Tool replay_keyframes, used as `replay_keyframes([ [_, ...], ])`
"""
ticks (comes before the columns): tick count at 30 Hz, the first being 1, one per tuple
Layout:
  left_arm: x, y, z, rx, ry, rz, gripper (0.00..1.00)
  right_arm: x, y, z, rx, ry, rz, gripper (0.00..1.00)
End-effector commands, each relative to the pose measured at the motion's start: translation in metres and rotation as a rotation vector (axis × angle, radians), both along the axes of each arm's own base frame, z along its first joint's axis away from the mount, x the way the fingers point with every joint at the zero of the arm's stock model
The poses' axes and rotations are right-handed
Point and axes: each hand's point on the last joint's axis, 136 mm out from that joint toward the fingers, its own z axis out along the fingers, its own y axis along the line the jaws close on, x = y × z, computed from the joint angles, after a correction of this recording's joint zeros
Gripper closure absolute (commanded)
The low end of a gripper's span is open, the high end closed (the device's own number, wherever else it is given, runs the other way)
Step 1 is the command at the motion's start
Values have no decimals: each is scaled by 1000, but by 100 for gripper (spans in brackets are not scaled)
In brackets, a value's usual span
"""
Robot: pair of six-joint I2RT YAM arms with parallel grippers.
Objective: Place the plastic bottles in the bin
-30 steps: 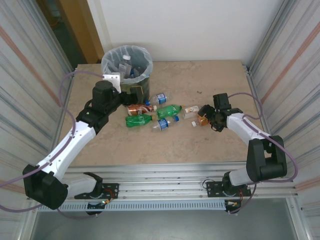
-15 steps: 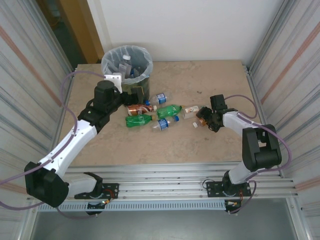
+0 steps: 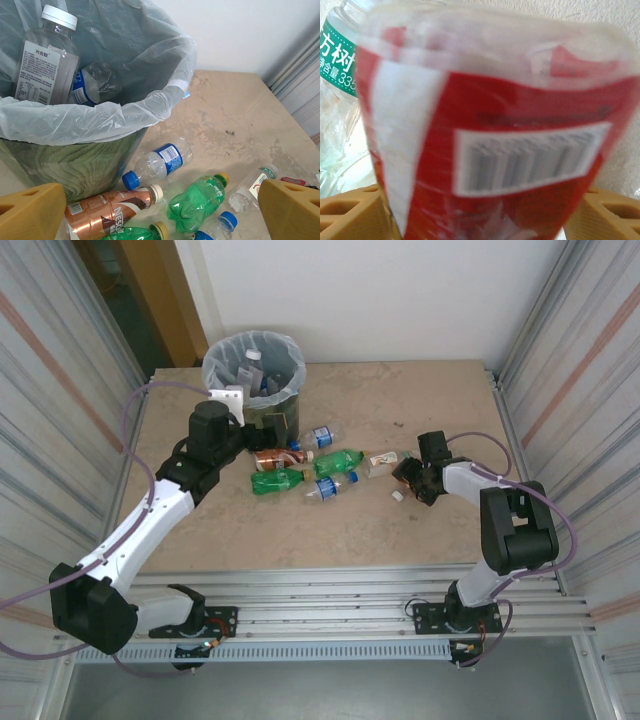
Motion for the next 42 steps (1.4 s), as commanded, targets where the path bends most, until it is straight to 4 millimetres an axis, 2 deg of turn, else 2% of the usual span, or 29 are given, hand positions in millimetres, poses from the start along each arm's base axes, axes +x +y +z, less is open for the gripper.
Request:
replay_keyframes([
  [1, 0, -1, 8, -21, -14, 5, 1, -4, 0, -8, -12, 20, 13, 23],
  [13, 1, -2, 13, -31, -25, 3, 1, -13, 0, -6, -89, 18, 73, 42],
  [20, -1, -2, 19, -42, -36, 2, 1, -17, 3, 17, -190, -51, 140, 51],
  [25, -5, -3, 25, -55, -49, -9, 1, -20, 11, 50, -277, -162, 211, 56],
  [32, -14, -13, 40, -94, -70, -82, 1, -24, 46, 120, -303, -484, 375, 61],
  [36, -22, -28, 51, -127, -82, -170, 1, -30, 66, 159, -284, -660, 459, 60],
  [42, -38, -61, 69, -151, -99, -342, 1, -44, 99, 201, -261, -848, 596, 63],
])
